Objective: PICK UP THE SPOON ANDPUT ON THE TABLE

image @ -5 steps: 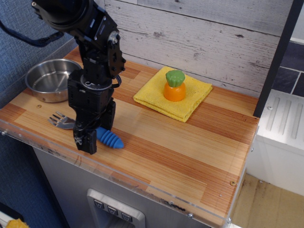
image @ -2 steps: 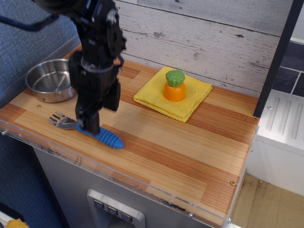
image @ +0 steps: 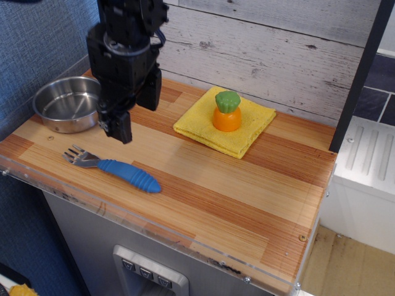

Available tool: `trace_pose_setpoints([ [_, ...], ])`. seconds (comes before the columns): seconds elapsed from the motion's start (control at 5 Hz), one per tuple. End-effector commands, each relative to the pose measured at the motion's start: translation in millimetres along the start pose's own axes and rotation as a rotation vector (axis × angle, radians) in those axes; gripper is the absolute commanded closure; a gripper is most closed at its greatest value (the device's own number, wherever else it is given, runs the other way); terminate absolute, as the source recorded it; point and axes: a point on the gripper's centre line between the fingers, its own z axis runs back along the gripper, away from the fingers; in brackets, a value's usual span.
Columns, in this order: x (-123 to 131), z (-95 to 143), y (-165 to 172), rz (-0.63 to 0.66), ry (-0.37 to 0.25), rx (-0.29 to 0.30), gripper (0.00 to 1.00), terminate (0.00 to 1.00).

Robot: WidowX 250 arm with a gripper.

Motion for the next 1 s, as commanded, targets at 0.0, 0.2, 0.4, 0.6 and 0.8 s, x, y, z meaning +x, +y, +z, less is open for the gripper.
trace_pose_setpoints([
  [0.0,-14.6,54.1,-14.1,-0.115,0.003,-0.102,0.0,0.0],
  [0.2,-14.6,54.1,-14.1,-0.115,0.003,-0.102,0.0,0.0],
  [0.4,-14.6,54.1,-14.1,-0.115,0.003,-0.102,0.0,0.0],
  [0.6,-14.6,54.1,-14.1,-0.115,0.003,-0.102,0.0,0.0],
  [0.8,-14.6,54.1,-14.1,-0.115,0.003,-0.102,0.0,1.0],
])
